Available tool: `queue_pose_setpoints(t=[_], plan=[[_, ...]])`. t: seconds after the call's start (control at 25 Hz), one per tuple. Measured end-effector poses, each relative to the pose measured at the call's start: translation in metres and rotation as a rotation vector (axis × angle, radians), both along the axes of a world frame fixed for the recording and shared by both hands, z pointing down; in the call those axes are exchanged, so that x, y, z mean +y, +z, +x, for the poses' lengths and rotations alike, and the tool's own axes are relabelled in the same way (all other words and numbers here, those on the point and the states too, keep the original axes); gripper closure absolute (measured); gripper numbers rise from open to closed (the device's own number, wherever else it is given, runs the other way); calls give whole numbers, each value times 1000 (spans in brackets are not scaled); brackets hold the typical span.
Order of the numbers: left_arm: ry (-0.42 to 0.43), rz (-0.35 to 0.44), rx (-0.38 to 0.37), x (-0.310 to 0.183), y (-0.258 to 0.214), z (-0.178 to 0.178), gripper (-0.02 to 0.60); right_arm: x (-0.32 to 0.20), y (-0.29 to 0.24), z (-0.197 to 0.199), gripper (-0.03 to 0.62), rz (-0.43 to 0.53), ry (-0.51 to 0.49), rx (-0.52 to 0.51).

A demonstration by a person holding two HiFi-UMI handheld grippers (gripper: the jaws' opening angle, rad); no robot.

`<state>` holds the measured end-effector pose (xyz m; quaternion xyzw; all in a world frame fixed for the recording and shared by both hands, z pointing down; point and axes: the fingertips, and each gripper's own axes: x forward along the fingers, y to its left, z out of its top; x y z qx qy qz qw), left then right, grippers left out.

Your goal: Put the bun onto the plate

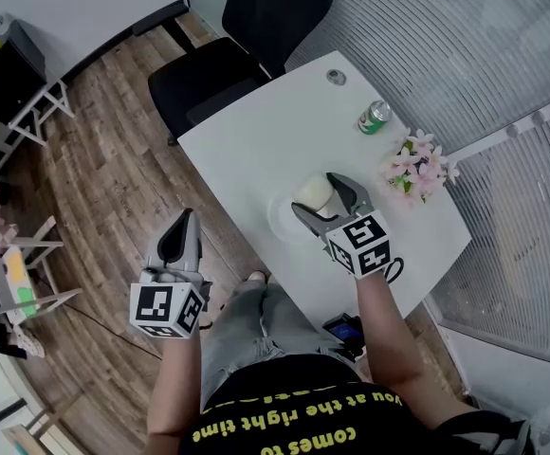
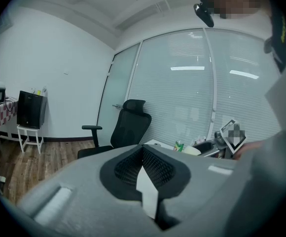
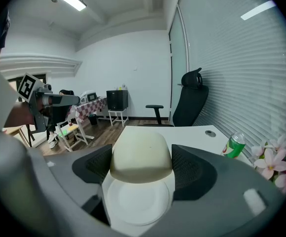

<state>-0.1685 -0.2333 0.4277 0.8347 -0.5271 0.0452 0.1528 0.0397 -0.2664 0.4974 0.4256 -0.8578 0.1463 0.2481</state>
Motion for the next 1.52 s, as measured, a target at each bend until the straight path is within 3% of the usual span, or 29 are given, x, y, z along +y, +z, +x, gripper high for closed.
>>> queue_pose_setpoints(t=[1.04, 1.52], plan=[[-60, -82, -23, -2, 38, -16, 581, 9, 93, -5, 209, -154, -51, 18], [-61, -104, -28, -3, 47, -13, 581, 16, 138, -1, 207, -176, -71, 90]])
